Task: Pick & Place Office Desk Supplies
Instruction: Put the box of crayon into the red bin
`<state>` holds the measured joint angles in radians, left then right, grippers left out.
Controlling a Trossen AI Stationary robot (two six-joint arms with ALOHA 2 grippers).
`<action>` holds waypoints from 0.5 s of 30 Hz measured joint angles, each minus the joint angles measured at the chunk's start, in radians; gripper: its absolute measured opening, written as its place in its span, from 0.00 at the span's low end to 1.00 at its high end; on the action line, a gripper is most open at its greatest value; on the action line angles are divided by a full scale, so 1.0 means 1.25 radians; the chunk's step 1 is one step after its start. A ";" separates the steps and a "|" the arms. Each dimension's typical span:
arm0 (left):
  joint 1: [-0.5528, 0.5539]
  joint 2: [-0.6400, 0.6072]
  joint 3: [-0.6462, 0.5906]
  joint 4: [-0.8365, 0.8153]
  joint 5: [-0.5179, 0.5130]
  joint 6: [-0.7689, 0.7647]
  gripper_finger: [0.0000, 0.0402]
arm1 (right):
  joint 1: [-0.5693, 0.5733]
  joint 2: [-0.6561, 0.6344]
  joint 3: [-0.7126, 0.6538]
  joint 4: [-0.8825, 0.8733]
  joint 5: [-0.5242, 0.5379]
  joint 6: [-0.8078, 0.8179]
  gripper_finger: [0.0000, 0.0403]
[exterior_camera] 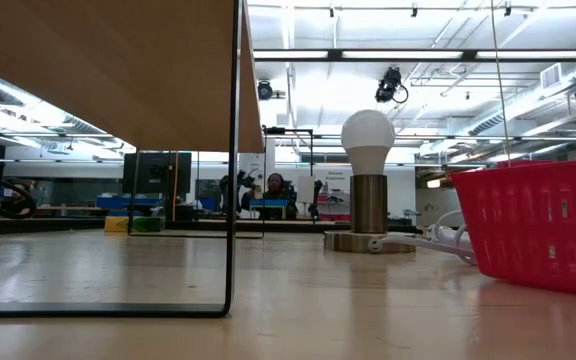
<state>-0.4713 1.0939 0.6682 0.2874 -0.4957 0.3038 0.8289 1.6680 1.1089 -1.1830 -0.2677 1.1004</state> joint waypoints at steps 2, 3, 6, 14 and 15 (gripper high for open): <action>0.000 0.000 0.000 0.000 0.000 0.000 0.35 | 0.017 0.000 -0.010 0.008 0.001 0.020 0.61; 0.000 0.000 0.000 0.000 0.000 0.000 0.35 | 0.024 0.000 -0.014 0.009 0.004 0.029 0.59; 0.000 0.000 0.000 0.000 0.000 0.001 0.35 | 0.038 0.000 -0.015 0.005 0.041 0.057 0.47; 0.000 0.000 0.000 0.000 0.000 0.000 0.35 | 0.040 0.000 -0.033 0.011 0.091 0.106 0.03; 0.000 0.000 0.000 0.000 0.000 0.000 0.35 | 0.040 0.000 -0.042 0.020 0.089 0.115 0.03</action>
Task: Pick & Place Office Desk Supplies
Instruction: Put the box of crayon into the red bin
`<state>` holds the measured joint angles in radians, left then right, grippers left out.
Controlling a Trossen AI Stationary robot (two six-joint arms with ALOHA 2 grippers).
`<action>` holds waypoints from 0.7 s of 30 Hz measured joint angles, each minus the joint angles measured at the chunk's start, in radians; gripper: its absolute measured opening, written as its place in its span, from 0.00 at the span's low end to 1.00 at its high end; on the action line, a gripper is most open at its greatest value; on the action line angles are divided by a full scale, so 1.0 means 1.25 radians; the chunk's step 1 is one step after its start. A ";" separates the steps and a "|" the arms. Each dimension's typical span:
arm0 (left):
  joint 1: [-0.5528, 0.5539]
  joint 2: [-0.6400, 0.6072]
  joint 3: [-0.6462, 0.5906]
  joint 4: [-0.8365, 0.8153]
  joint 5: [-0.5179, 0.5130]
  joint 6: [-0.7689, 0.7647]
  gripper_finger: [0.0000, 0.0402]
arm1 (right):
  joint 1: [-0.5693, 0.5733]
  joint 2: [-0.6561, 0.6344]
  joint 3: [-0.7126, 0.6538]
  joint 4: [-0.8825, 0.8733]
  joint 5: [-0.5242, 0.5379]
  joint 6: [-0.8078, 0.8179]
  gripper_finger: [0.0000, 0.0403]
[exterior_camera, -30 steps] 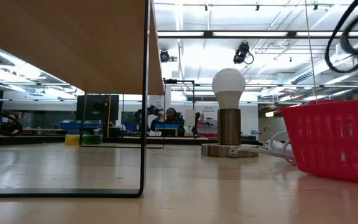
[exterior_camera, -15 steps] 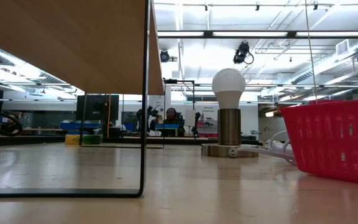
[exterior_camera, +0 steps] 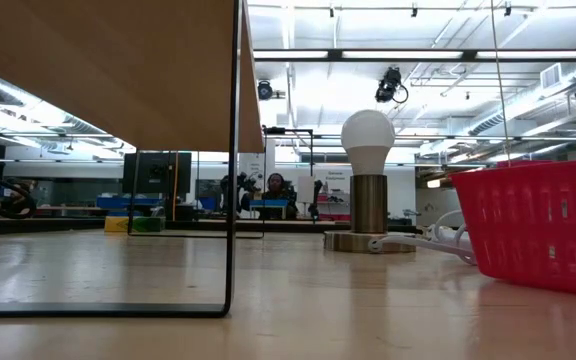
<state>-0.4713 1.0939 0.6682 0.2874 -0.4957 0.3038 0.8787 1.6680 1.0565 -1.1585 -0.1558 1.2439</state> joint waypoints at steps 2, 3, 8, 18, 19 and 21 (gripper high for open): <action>0.000 0.000 0.000 0.000 0.000 0.000 0.35 | -0.001 0.000 -0.017 0.023 -0.010 0.007 0.02; 0.000 0.000 0.000 0.000 0.000 0.000 0.35 | -0.001 0.000 -0.024 0.038 -0.016 0.005 0.01; 0.000 0.000 0.000 0.000 0.000 0.000 0.35 | -0.006 0.000 -0.055 0.085 -0.025 -0.002 0.01; 0.000 0.000 0.000 0.000 0.000 0.001 0.35 | -0.066 -0.002 -0.080 0.152 0.001 -0.089 0.00; 0.000 0.000 0.000 0.000 0.000 0.001 0.35 | -0.076 -0.002 -0.080 0.154 0.014 -0.104 0.00; 0.000 0.000 0.000 0.000 0.000 0.002 0.35 | -0.100 -0.002 -0.079 0.158 0.041 -0.133 0.00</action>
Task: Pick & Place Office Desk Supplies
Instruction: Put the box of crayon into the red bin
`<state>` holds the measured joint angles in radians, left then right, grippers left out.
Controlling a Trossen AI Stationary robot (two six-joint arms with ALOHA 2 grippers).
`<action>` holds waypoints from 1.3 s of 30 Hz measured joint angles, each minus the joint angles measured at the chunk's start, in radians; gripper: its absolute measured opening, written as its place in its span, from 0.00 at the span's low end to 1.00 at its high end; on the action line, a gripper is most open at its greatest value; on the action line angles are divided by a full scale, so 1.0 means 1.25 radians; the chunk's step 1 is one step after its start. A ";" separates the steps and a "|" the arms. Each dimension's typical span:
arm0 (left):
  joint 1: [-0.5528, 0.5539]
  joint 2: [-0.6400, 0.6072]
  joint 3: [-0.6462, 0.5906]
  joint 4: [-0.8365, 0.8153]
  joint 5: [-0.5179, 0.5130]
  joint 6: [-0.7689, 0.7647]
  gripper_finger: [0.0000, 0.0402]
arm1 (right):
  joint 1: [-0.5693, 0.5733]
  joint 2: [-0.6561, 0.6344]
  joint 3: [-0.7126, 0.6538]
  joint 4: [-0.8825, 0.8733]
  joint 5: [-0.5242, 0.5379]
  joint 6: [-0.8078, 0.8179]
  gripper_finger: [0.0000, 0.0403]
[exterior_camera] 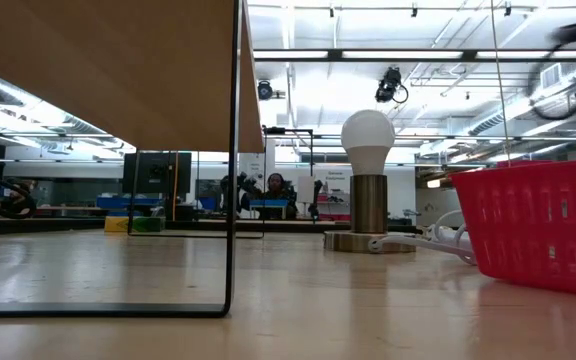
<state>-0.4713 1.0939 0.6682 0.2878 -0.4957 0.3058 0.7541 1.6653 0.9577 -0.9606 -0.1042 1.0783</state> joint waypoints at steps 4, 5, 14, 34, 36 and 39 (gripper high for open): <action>0.000 0.000 0.000 0.000 0.000 0.000 0.35 | -0.052 0.000 0.000 0.004 0.064 -0.045 0.00; 0.000 0.000 0.000 0.000 0.000 0.000 0.35 | -0.064 0.000 0.000 0.004 0.073 -0.049 0.00; 0.000 0.000 0.000 -0.012 0.000 -0.002 0.35 | -0.084 0.005 0.084 -0.136 0.101 0.012 0.00; 0.000 0.000 0.000 -0.025 0.000 -0.016 0.35 | 0.022 0.008 0.064 -0.103 0.111 0.026 0.33; 0.000 0.000 0.000 -0.025 0.000 -0.017 0.35 | 0.021 0.025 0.064 -0.110 0.123 0.026 0.40; 0.000 0.000 0.000 -0.024 0.000 -0.017 0.35 | 0.021 0.066 0.064 -0.124 0.125 0.020 0.45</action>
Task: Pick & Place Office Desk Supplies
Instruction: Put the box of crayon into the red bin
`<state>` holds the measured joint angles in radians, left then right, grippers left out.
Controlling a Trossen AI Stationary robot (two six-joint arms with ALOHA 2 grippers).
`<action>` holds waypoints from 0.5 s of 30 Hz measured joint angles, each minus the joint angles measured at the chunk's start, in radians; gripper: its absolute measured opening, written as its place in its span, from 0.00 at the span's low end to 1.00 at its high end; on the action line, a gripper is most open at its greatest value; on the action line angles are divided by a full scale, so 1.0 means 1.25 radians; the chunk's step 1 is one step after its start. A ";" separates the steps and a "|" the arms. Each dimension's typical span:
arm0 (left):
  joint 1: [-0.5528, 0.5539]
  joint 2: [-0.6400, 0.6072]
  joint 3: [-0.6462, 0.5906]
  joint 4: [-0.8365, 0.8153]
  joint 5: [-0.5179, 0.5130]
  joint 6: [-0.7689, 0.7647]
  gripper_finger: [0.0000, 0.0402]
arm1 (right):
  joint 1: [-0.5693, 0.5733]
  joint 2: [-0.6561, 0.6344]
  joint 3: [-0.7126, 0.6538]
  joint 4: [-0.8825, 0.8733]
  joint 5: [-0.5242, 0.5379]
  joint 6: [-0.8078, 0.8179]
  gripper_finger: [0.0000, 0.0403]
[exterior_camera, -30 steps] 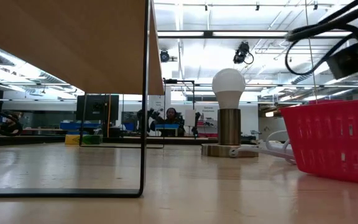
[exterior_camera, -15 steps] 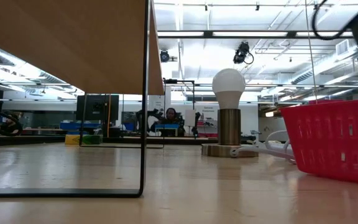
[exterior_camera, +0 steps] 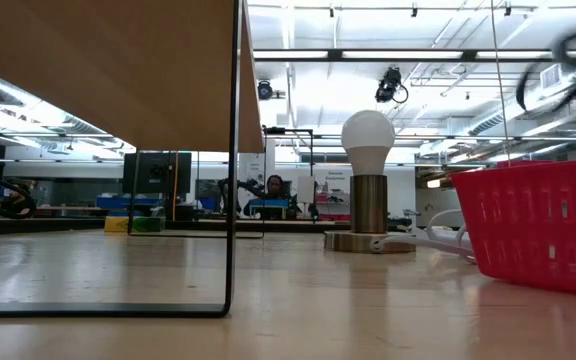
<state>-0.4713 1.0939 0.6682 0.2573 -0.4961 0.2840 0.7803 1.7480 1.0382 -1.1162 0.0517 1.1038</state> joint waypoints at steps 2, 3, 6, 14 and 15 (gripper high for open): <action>0.000 0.000 0.000 0.000 0.000 0.000 0.35 | 0.000 0.033 0.001 -0.013 0.001 -0.004 0.45; 0.000 0.000 0.000 0.000 0.000 0.000 0.35 | 0.000 0.047 0.002 -0.019 0.002 -0.010 0.45; 0.000 0.000 0.000 0.000 0.000 0.000 0.35 | 0.000 0.086 0.003 -0.050 0.008 -0.016 0.41; 0.000 0.000 0.000 0.000 0.000 0.000 0.35 | 0.002 0.108 0.031 -0.126 0.021 -0.025 0.08; 0.000 0.000 0.000 0.000 0.000 0.000 0.35 | 0.002 0.109 0.042 -0.146 0.031 -0.036 0.04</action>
<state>-0.4713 1.0939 0.6682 0.2573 -0.4962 0.2837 0.7830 1.8847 1.0907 -1.2981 0.0898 1.0586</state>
